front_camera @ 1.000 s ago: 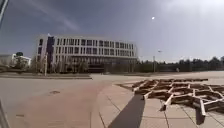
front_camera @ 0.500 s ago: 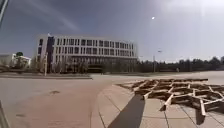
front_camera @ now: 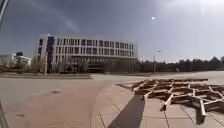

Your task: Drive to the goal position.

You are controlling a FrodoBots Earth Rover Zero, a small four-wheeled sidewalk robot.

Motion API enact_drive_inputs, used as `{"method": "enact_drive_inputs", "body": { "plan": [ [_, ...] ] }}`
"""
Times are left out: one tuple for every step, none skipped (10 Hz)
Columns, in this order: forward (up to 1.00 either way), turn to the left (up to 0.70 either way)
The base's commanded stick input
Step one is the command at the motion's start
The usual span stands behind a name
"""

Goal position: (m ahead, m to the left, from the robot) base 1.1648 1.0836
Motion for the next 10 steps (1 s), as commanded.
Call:
{"method": "enact_drive_inputs", "body": {
  "plan": [
    [0.05, 0.00],
    [0.05, 0.00],
    [0.05, 0.00],
    [0.05, 0.00],
    [0.05, 0.00],
    [0.05, 0.00],
    [0.05, 0.00],
    [0.05, 0.00],
    [0.05, 0.00],
    [0.05, 0.00]
  ]
}}
